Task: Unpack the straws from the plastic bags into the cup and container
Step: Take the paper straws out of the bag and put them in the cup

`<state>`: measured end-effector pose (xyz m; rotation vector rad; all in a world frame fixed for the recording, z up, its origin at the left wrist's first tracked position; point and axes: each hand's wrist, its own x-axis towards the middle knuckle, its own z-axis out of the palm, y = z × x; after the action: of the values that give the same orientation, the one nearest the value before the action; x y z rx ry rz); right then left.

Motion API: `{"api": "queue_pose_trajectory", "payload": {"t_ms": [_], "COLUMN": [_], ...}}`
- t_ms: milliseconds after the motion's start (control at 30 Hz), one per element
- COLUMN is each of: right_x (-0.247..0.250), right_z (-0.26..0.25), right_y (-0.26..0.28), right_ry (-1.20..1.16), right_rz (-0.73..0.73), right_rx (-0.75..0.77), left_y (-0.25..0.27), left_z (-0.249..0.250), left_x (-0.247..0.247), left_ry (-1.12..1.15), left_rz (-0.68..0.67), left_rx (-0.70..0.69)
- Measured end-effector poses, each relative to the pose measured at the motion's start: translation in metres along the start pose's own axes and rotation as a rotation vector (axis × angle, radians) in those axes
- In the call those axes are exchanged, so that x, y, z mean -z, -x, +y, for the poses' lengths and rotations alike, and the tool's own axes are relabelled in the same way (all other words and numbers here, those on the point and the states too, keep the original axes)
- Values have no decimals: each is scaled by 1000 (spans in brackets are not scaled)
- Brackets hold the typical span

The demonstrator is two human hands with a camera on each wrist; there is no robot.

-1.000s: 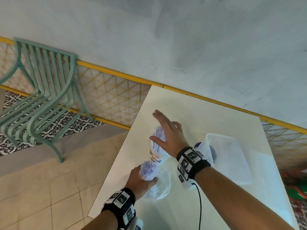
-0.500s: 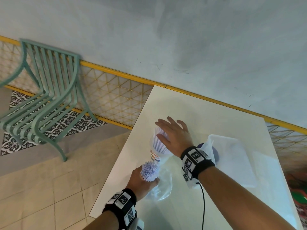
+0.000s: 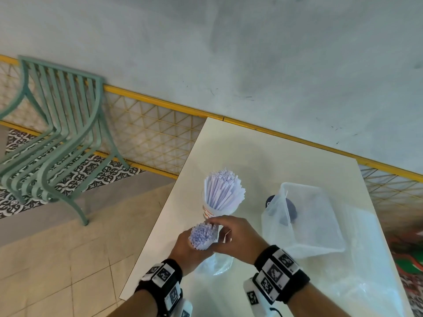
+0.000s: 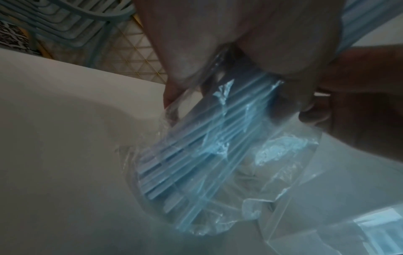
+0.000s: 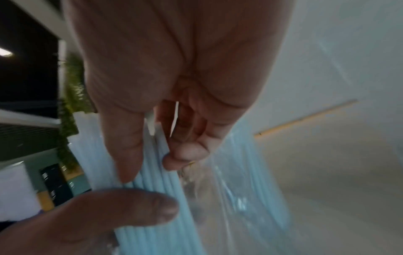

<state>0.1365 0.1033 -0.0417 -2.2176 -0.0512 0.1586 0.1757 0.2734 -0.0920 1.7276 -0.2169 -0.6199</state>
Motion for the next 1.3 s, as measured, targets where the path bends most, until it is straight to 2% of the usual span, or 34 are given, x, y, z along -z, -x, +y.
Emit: {"api": "queue_pose_trajectory", "payload": {"t_ms": [167, 300, 633, 733, 867, 967, 1167, 1300], "right_x": [-11, -13, -5, -10, -13, -14, -18, -17], "right_z": [16, 20, 25, 23, 26, 30, 29, 28], "right_y": [4, 5, 5, 7, 7, 6, 9, 12], "right_ry": [-138, -166, -36, -72, -176, -232, -189, -119], "right_rz": [114, 143, 276, 242, 167, 171, 232, 200], "right_rx": [-74, -53, 43, 39, -64, -117, -142, -120], "left_y": [-3, -3, -5, -4, -5, -6, -6, -3], "left_z": [-3, -2, -8, -6, -7, -8, -8, -8], "left_x": [4, 3, 8, 5, 4, 3, 4, 2], "left_ry": [19, 3, -33, -9, 13, 39, 38, 40], "left_rz": [-54, -63, -28, -33, -51, -71, -63, -40], "left_rx": [-22, -29, 17, 2, -18, -31, -36, -37]}}
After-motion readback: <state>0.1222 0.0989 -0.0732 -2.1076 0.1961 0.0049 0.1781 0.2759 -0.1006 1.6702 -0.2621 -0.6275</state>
